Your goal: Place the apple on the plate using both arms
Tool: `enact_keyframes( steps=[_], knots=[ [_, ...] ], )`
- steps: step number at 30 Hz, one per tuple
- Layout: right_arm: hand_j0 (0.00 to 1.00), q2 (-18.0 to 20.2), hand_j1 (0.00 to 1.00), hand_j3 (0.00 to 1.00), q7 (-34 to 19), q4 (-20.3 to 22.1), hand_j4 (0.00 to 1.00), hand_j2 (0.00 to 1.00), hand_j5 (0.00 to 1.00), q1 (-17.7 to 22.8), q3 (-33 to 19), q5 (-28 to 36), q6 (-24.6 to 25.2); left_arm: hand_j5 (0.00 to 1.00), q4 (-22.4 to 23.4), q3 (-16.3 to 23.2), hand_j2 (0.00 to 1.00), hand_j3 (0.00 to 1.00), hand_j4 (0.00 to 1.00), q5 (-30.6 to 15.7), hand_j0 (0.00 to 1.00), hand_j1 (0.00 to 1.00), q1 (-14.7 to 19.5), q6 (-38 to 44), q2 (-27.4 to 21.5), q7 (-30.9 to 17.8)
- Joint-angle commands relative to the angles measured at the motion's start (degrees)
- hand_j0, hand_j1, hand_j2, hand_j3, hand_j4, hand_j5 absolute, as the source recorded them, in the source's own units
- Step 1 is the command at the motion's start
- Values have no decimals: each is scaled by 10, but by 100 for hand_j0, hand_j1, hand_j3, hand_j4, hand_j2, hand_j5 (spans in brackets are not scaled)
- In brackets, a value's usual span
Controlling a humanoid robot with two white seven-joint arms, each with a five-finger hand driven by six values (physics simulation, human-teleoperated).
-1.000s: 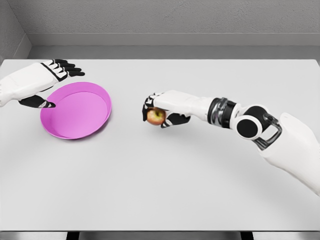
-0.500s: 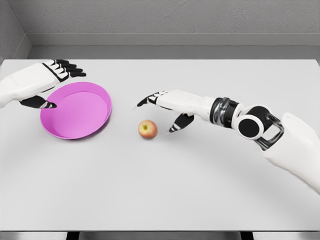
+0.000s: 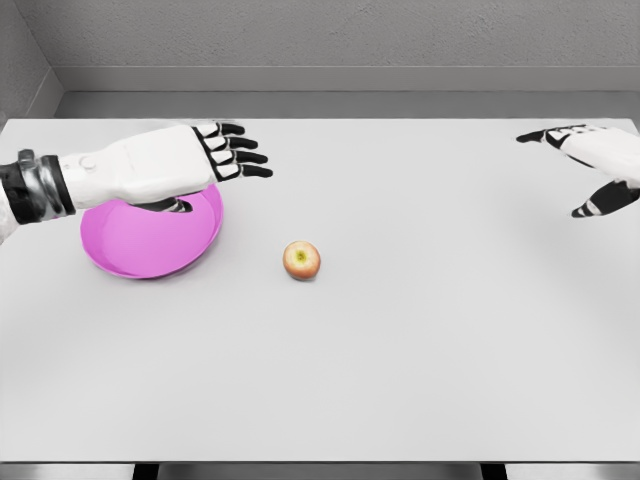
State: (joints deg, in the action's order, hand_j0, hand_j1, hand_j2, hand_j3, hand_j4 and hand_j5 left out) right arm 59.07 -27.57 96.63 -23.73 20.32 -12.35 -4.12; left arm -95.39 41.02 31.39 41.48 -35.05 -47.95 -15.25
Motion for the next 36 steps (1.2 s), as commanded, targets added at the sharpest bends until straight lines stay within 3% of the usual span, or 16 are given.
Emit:
enact_keyframes(
  steps=[1, 7, 9, 14, 18, 21, 24, 31, 36],
  knots=[
    [100, 9, 100, 100, 1, 4, 100, 100, 100, 0, -66, 2, -24, 100, -18, 54, 100, 100, 100, 25, 100, 100, 1, 0, 32, -18],
    [100, 9, 100, 100, 1, 8, 100, 100, 100, 12, -62, 3, -23, 100, -23, 71, 100, 100, 100, 28, 100, 100, 28, 0, 75, -50],
    [100, 8, 100, 100, 1, 39, 100, 100, 100, 10, -47, 3, -26, 100, -23, 79, 100, 100, 100, 26, 100, 100, 34, 0, 83, -90],
    [100, 3, 100, 100, 1, 38, 100, 100, 100, 5, -14, 4, -27, 100, -25, 88, 100, 100, 100, 20, 100, 100, 34, 0, 93, -182],
    [100, -1, 100, 100, 1, 34, 100, 100, 100, -12, 21, 6, -27, 100, -19, 90, 100, 100, 100, 4, 100, 100, 37, 0, 110, -182],
    [100, -23, 100, 100, 1, 22, 100, 100, 100, -84, 103, 7, -27, 100, 15, 87, 100, 100, 100, 9, 100, 100, 39, 0, 134, -182],
    [100, -19, 100, 100, 1, 10, 100, 100, 100, -84, 102, 7, -26, 100, 25, 88, 100, 100, 100, 23, 100, 100, 46, 0, 141, -183],
    [100, -14, 100, 100, 1, -3, 100, 100, 100, -85, 96, 7, -26, 100, 54, 87, 100, 100, 100, 108, 100, 100, 57, 0, 174, -184],
    [100, -13, 100, 100, 1, -1, 100, 100, 100, -82, 70, 7, -26, 100, 53, 89, 100, 100, 100, 128, 100, 100, 58, 0, 175, -192]
  ],
)
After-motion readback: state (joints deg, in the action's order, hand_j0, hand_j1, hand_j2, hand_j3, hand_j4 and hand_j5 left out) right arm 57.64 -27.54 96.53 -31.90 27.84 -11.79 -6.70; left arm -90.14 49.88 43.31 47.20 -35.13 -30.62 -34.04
